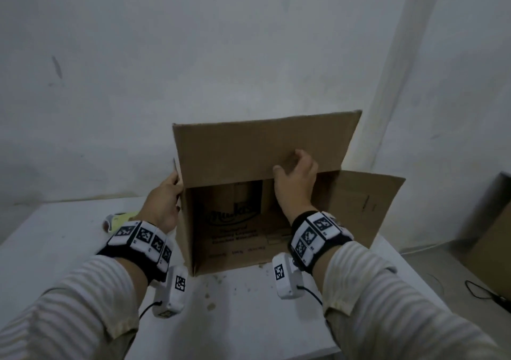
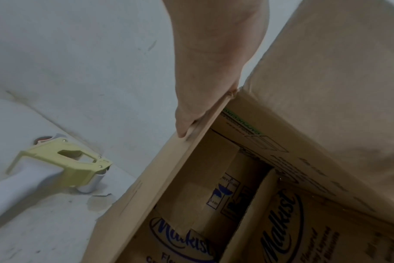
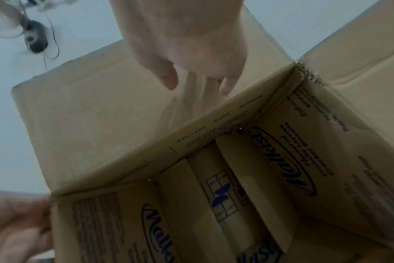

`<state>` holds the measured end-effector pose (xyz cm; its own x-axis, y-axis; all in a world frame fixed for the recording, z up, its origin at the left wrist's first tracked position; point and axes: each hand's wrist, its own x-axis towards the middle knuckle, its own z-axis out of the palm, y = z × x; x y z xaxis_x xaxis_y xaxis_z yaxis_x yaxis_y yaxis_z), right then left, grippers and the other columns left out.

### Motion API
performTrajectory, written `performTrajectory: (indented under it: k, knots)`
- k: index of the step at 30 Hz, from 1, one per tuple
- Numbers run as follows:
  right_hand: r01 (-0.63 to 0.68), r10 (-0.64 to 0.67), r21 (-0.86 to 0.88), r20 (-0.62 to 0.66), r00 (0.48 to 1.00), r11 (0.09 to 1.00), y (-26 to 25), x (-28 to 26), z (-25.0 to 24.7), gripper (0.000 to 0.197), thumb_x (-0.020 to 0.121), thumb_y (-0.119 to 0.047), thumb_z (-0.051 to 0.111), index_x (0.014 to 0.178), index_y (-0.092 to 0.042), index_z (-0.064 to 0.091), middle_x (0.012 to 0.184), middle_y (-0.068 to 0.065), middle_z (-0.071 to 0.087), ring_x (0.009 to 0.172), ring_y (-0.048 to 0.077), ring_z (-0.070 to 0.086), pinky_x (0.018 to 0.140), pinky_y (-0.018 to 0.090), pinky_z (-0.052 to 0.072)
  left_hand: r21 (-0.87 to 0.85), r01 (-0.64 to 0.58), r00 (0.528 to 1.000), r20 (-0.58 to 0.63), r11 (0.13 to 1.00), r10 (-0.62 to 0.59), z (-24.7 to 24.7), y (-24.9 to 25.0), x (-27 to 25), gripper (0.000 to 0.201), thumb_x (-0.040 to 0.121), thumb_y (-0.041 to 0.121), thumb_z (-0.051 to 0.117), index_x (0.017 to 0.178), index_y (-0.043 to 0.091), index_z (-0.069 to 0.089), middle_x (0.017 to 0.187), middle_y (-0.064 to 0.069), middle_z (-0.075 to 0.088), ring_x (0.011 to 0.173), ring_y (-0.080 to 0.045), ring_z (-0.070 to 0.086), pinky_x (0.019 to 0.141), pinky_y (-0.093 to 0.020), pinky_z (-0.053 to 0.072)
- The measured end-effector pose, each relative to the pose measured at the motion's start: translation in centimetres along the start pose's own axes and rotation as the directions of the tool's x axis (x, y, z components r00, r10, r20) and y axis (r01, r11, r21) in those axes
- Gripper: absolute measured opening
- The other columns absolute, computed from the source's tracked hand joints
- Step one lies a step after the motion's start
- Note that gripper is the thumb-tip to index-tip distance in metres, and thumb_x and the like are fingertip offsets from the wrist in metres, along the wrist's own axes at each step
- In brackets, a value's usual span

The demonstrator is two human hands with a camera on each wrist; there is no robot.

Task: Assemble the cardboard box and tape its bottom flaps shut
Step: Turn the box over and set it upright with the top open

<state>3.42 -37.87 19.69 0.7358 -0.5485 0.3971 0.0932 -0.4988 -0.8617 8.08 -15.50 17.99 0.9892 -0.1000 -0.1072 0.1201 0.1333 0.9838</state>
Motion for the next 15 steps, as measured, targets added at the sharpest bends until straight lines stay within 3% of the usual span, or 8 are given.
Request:
performTrajectory:
  k: [2, 5, 7, 9, 11, 13, 15]
  knots:
    - [0.079, -0.069, -0.171, 0.069, 0.995, 0.982, 0.8, 0.3, 0.5, 0.057, 0.089, -0.022, 0.057, 0.140, -0.014, 0.032, 0.146, 0.010, 0.025, 0.131, 0.028, 0.030, 0.102, 0.031, 0.032, -0.010, 0.001, 1.000, -0.014, 1.000, -0.001, 0.3, -0.1, 0.0, 0.045, 0.102, 0.016, 0.032, 0.144, 0.030, 0.037, 0.138, 0.012, 0.050, 0.122, -0.010, 0.043, 0.094, -0.029, 0.026]
    - [0.181, -0.091, -0.406, 0.230, 0.969, 0.896, 2.0, 1.1, 1.1, 0.059, 0.092, -0.029, 0.052, 0.145, -0.019, 0.028, 0.157, 0.010, 0.014, 0.144, 0.030, 0.013, 0.115, 0.043, 0.024, -0.010, -0.020, 0.998, -0.060, 1.000, 0.020, 1.1, -0.3, 0.0, 0.049, 0.103, 0.013, 0.029, 0.150, 0.026, 0.024, 0.149, 0.012, 0.037, 0.135, -0.009, 0.034, 0.096, -0.024, 0.020]
    - [0.259, -0.092, -0.526, 0.322, 0.942, 0.810, 2.7, 1.4, 1.3, 0.054, 0.094, -0.036, 0.046, 0.144, -0.022, 0.030, 0.157, 0.009, 0.015, 0.146, 0.029, 0.009, 0.118, 0.050, 0.016, 0.004, -0.040, 0.992, -0.120, 0.999, 0.041, 1.4, -0.5, 0.1, 0.050, 0.102, 0.011, 0.029, 0.150, 0.021, 0.022, 0.147, 0.009, 0.036, 0.136, -0.012, 0.032, 0.095, -0.022, 0.022]
    - [0.319, -0.089, -0.598, 0.382, 0.920, 0.735, 3.2, 1.6, 1.3, 0.047, 0.097, -0.040, 0.039, 0.141, -0.024, 0.034, 0.155, 0.008, 0.023, 0.145, 0.029, 0.014, 0.116, 0.055, 0.009, 0.019, -0.060, 0.980, -0.189, 0.998, 0.062, 1.4, -1.0, 0.5, 0.051, 0.100, 0.010, 0.033, 0.149, 0.020, 0.027, 0.141, 0.008, 0.043, 0.127, -0.014, 0.043, 0.096, -0.022, 0.032]
    - [0.386, -0.123, -0.646, 0.413, 0.902, 0.658, 3.7, 2.0, 1.2, 0.044, 0.097, -0.041, 0.036, 0.138, -0.024, 0.038, 0.149, 0.008, 0.033, 0.142, 0.030, 0.023, 0.115, 0.056, 0.009, 0.067, -0.075, 0.952, -0.291, 0.995, 0.091, 1.8, -1.4, 0.8, 0.049, 0.097, 0.010, 0.036, 0.145, 0.020, 0.035, 0.147, -0.001, 0.042, 0.129, -0.020, 0.046, 0.100, -0.027, 0.039]
    - [0.442, -0.170, -0.655, 0.437, 0.883, 0.613, 3.9, 2.5, 1.0, 0.042, 0.097, -0.040, 0.037, 0.135, -0.022, 0.043, 0.142, 0.010, 0.043, 0.136, 0.031, 0.033, 0.115, 0.051, 0.015, 0.154, -0.085, 0.894, -0.424, 0.984, 0.143, 2.7, -1.5, 0.7, 0.043, 0.100, 0.017, 0.034, 0.143, 0.020, 0.038, 0.150, -0.004, 0.037, 0.135, -0.024, 0.039, 0.107, -0.031, 0.035]
    - [0.473, -0.185, -0.633, 0.466, 0.865, 0.613, 4.0, 3.1, 0.8, 0.042, 0.097, -0.040, 0.039, 0.133, -0.019, 0.045, 0.138, 0.011, 0.048, 0.131, 0.031, 0.038, 0.114, 0.046, 0.022, 0.258, -0.119, 0.863, -0.450, 0.959, 0.229, 3.9, -1.6, 0.7, 0.044, 0.101, 0.030, 0.033, 0.144, 0.021, 0.035, 0.151, -0.004, 0.035, 0.137, -0.025, 0.035, 0.109, -0.033, 0.030]
